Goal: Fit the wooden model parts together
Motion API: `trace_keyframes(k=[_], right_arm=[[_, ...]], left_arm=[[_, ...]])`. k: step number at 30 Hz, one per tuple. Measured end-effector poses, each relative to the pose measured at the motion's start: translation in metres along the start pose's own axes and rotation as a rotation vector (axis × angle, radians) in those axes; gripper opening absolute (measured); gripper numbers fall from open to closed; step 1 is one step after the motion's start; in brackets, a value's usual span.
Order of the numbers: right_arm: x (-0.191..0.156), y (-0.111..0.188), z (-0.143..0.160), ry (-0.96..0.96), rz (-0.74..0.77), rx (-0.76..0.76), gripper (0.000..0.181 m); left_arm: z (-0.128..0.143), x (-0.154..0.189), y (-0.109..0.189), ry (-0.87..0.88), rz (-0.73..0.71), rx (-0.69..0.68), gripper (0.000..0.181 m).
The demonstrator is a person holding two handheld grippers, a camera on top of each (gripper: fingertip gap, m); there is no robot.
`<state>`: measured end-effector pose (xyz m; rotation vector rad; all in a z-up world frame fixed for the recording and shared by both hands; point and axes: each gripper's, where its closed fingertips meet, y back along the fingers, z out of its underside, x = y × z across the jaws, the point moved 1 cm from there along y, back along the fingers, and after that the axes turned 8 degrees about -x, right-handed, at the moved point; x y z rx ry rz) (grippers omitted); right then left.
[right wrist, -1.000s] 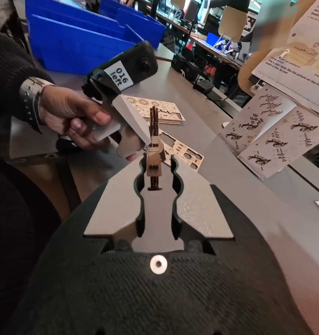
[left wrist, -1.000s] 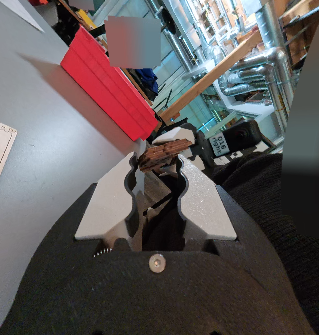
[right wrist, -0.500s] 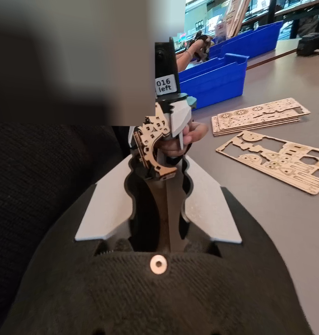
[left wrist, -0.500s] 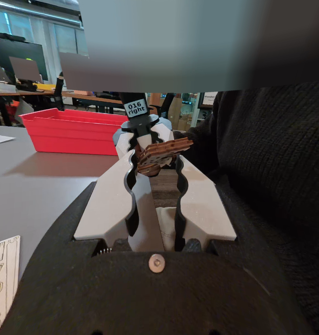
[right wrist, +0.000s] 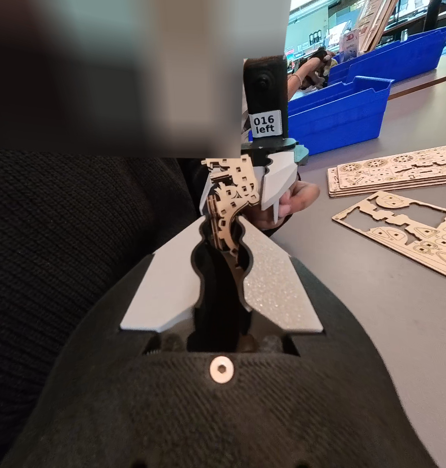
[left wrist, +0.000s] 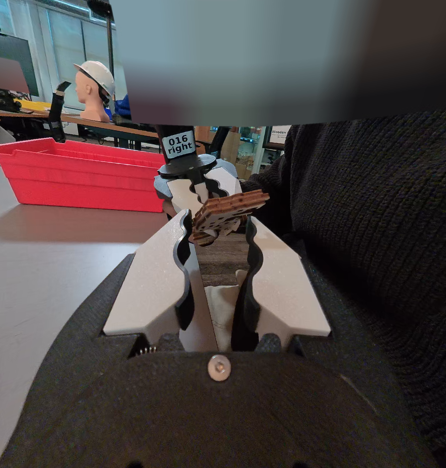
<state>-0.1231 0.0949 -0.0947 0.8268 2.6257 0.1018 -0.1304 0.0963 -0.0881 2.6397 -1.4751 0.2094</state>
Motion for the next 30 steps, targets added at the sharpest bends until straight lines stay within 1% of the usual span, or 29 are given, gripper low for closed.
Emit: trace_keyframes(k=[9, 18, 22, 23, 24, 25, 30], right_arm=[[-0.005, -0.001, 0.000, 0.009, -0.031, 0.002, 0.017], [-0.008, -0.003, 0.000, 0.042, -0.018, -0.015, 0.016], [-0.007, -0.002, -0.002, 0.038, -0.017, 0.003, 0.018], [-0.008, -0.002, -0.002, 0.042, -0.021, 0.009, 0.030], [-0.008, -0.002, -0.003, 0.048, -0.021, 0.014, 0.047], [-0.009, -0.001, -0.003, 0.058, -0.023, 0.014, 0.056], [-0.009, -0.001, -0.004, 0.094, 0.003, 0.016, 0.059]], left_arm=[[-0.001, 0.006, 0.000, 0.032, 0.055, 0.017, 0.041], [-0.003, 0.008, 0.000, 0.036, 0.076, 0.026, 0.041], [-0.003, 0.008, 0.000, 0.027, 0.067, 0.029, 0.041], [-0.004, 0.009, 0.000, 0.029, 0.074, 0.035, 0.041], [-0.006, 0.010, 0.001, 0.038, 0.086, 0.051, 0.041], [-0.009, 0.010, 0.003, 0.053, 0.095, 0.071, 0.041], [-0.016, 0.007, 0.009, 0.086, 0.107, 0.121, 0.041]])
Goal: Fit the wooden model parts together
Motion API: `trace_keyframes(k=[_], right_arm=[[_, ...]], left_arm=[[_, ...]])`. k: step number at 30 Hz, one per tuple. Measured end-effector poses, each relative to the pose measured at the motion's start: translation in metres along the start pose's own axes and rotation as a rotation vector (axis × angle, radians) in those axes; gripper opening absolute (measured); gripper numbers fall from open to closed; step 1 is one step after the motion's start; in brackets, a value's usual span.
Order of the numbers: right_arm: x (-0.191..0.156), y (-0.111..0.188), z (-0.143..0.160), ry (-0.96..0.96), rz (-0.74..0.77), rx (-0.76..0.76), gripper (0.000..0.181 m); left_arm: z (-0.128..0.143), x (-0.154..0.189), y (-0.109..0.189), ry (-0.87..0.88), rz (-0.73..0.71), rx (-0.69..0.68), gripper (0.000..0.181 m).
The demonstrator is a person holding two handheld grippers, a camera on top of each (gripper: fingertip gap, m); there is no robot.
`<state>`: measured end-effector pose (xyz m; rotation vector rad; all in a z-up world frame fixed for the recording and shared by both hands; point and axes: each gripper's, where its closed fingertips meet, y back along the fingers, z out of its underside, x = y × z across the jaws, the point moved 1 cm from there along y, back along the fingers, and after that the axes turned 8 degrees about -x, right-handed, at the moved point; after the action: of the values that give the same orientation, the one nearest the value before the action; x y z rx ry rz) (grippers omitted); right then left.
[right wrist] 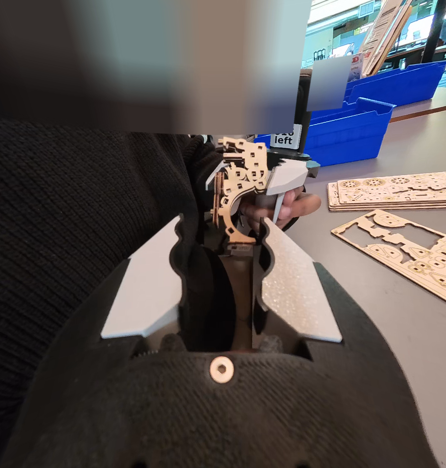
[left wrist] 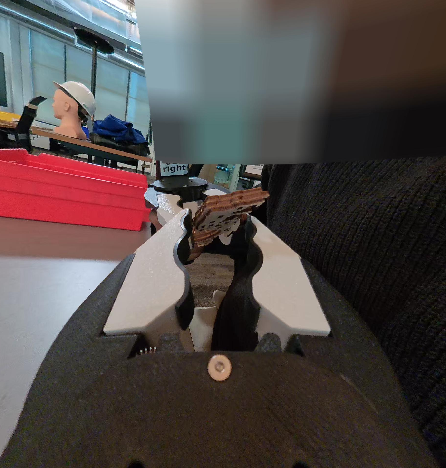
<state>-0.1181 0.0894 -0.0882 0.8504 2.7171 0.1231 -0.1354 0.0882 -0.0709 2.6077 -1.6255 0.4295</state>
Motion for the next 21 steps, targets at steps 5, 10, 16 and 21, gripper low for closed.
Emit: trace_keyframes(k=[5, 10, 16, 21], right_arm=[[0.004, 0.004, -0.003, -0.001, 0.024, 0.027, 0.058], [0.027, 0.028, -0.029, 0.186, 0.317, 0.181, 0.052], [0.047, 0.047, -0.037, 0.431, 0.720, 0.162, 0.036], [0.066, 0.023, -0.017, 0.392, 0.802, -0.006, 0.039]], left_arm=[[-0.004, -0.004, 0.003, 0.040, -0.002, 0.038, 0.041], [-0.016, -0.023, 0.017, 0.176, -0.033, 0.155, 0.041], [-0.005, -0.068, 0.035, 0.456, -0.179, 0.241, 0.041], [0.006, -0.079, 0.035, 0.650, -0.197, 0.307, 0.041]])
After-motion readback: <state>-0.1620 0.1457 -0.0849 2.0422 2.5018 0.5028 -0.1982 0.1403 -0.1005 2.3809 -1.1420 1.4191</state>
